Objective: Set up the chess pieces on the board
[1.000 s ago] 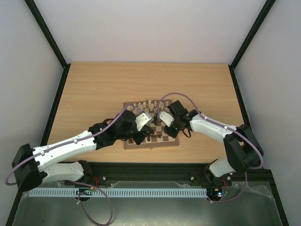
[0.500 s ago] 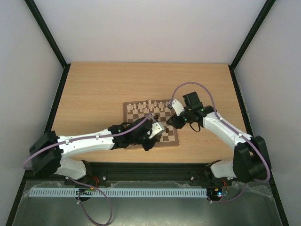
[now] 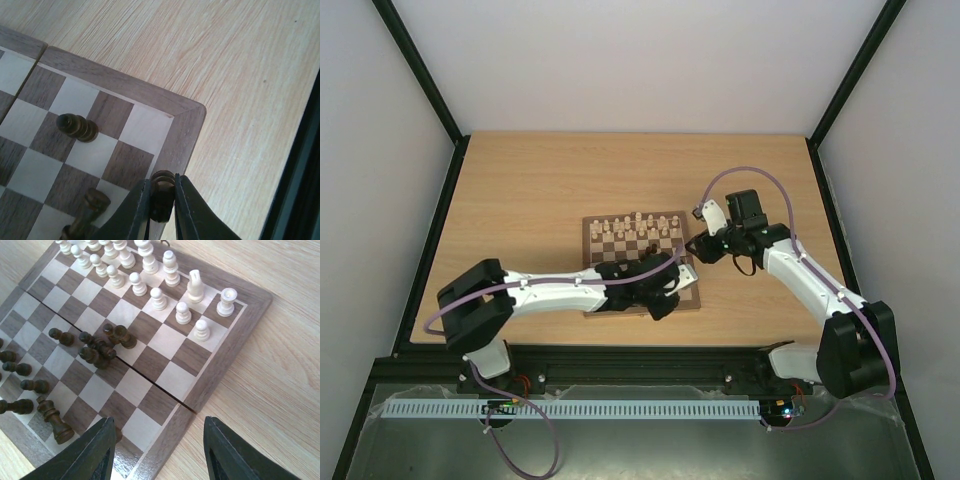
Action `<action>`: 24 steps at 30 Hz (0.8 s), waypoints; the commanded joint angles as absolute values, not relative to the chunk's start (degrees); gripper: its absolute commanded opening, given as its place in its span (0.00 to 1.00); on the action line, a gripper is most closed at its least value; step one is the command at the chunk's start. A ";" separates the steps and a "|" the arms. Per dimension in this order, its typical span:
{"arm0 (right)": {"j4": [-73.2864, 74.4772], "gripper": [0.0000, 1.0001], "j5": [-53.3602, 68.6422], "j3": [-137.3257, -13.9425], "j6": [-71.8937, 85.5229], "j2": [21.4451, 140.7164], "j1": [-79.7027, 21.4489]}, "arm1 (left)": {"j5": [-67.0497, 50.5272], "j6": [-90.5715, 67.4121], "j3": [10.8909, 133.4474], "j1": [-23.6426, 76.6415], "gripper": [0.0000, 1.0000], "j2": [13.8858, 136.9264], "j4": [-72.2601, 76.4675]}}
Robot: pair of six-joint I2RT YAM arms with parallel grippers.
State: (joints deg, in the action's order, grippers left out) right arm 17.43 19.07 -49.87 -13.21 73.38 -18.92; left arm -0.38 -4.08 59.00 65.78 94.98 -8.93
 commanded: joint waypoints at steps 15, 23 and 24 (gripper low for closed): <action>17.26 0.49 18.83 -49.22 -12.83 72.41 -18.02 | 2.90 -4.85 63.87 64.52 0.11 101.50 -11.26; 17.64 0.50 19.46 -49.29 -13.18 72.77 -18.02 | 2.48 -5.25 64.46 64.34 0.14 102.82 -11.60; 17.67 0.50 19.56 -49.23 -13.18 72.77 -18.02 | 2.58 -5.35 64.53 64.34 0.14 102.90 -11.64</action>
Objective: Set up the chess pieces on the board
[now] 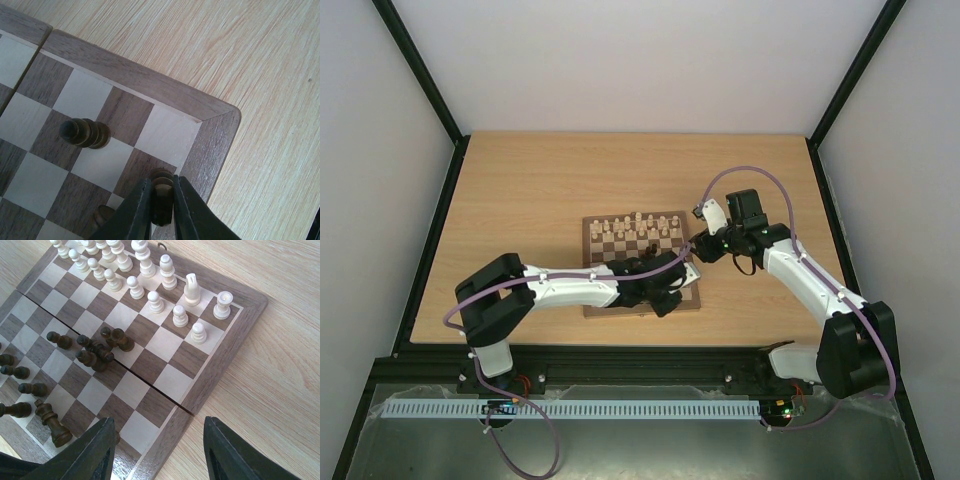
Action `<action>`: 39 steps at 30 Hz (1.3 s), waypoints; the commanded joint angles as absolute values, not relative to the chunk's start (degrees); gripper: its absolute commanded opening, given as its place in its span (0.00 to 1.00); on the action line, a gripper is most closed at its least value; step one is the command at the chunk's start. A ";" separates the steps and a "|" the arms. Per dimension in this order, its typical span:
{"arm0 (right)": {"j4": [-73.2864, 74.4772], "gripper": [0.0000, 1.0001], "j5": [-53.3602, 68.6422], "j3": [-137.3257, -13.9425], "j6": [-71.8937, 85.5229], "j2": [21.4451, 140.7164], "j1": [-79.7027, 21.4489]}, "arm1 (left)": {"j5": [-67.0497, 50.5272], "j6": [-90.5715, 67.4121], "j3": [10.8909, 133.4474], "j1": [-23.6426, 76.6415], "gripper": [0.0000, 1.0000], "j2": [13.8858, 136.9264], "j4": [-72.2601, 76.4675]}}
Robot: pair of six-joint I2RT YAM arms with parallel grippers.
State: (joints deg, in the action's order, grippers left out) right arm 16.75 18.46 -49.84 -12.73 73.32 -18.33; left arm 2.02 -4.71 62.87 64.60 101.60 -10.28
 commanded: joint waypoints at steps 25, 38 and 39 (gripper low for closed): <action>18.49 0.50 21.68 -49.97 -13.03 72.29 -18.02 | 4.31 -7.06 63.92 64.38 0.36 95.07 -11.37; 25.84 0.35 22.10 -54.92 -21.06 72.02 -24.72 | 6.13 -8.70 55.83 58.26 0.45 71.16 -22.54; 26.89 0.35 20.67 -55.13 -22.52 72.06 -26.78 | 5.82 -8.85 54.67 56.55 0.46 69.34 -22.72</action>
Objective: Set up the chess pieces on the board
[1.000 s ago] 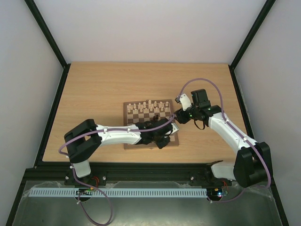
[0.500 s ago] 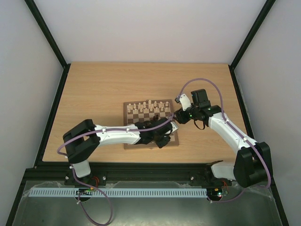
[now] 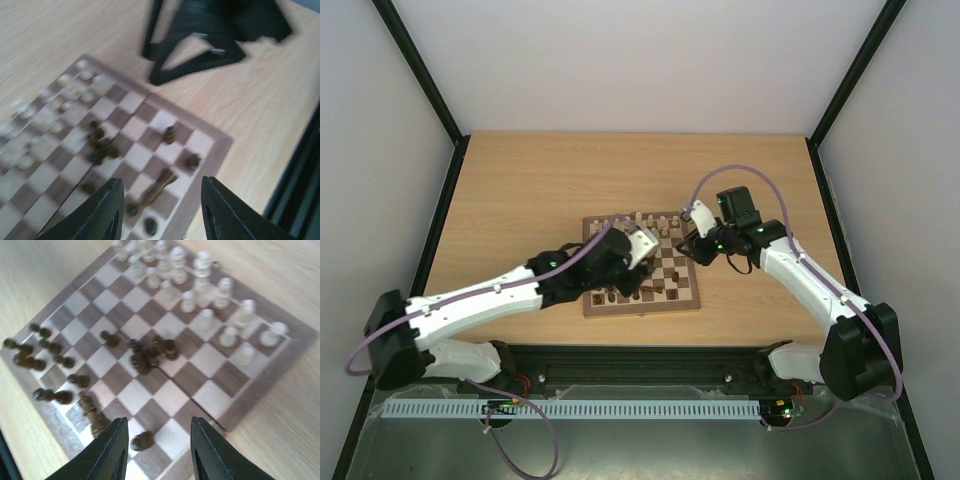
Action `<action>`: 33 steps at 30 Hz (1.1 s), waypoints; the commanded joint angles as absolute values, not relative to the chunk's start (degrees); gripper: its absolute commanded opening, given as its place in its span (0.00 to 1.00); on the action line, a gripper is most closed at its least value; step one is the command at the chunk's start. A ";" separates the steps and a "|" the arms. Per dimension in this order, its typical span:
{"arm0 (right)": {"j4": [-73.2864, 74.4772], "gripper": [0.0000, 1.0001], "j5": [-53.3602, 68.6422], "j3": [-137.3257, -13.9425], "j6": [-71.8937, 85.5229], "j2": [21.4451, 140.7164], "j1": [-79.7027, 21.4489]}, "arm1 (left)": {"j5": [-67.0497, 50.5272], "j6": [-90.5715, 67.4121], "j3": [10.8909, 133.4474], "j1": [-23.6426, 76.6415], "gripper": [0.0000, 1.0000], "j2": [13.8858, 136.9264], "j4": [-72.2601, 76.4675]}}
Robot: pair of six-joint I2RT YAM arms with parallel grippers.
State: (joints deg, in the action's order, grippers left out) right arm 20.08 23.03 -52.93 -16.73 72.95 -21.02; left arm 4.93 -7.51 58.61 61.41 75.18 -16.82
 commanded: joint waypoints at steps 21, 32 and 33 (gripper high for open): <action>37.96 0.36 3.01 -62.72 -28.21 88.93 -45.72 | -1.66 -10.52 41.39 34.49 0.64 52.91 -15.21; 37.92 0.36 2.19 -63.11 -27.51 94.58 -47.49 | -2.29 -10.15 41.16 34.42 0.65 53.15 -15.03; 37.89 0.36 2.26 -63.00 -27.43 94.86 -47.55 | -2.29 -10.19 41.11 34.37 0.65 53.16 -15.12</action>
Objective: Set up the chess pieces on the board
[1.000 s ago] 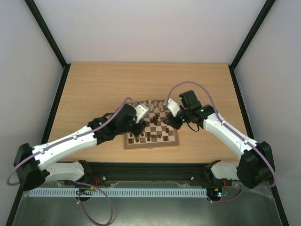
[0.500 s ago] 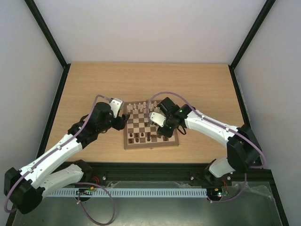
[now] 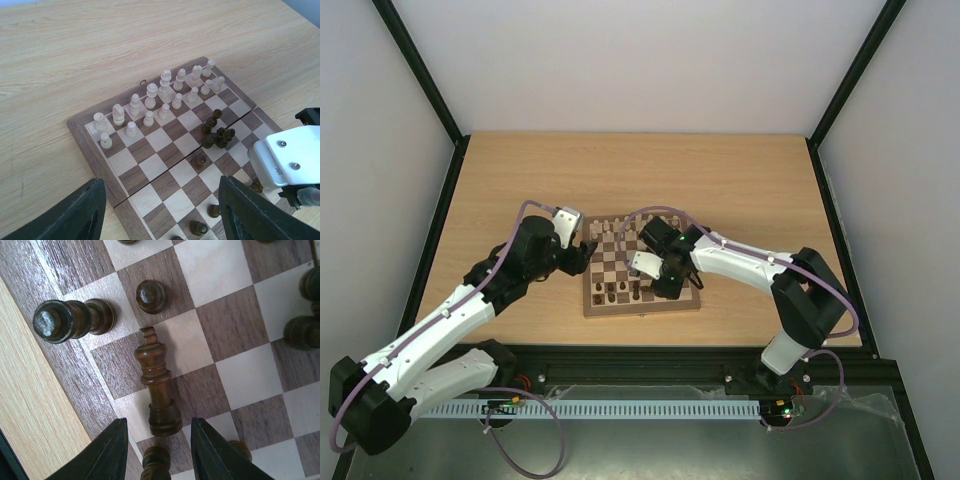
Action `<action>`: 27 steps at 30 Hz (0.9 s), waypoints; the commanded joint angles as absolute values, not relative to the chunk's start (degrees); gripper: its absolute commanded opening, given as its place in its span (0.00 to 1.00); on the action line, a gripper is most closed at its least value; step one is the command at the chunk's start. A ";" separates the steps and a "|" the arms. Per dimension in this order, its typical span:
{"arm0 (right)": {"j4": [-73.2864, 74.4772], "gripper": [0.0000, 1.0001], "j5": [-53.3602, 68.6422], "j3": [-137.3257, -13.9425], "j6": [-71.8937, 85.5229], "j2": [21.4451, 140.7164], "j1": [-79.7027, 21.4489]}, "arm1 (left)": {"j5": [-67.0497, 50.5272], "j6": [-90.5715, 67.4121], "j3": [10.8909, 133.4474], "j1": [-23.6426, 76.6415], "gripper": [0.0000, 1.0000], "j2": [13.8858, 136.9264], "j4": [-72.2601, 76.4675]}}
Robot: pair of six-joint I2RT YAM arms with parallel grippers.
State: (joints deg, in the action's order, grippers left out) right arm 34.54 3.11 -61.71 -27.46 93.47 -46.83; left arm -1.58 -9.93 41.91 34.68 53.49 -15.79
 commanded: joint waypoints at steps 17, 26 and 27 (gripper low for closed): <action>35.27 0.29 2.38 -61.27 -26.59 97.31 -47.72 | -2.72 -10.09 40.93 34.35 0.65 53.89 -15.11; 34.27 0.18 1.45 -61.14 -25.31 96.66 -47.64 | -2.91 -10.10 40.93 34.32 0.65 54.20 -15.12; 34.24 0.17 1.11 -61.25 -25.09 96.24 -47.56 | -2.90 -10.11 40.95 34.30 0.65 54.26 -15.12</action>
State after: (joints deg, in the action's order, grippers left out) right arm 33.30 2.11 -61.67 -26.30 96.97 -47.29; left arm -2.57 -9.91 41.39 34.68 53.98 -15.73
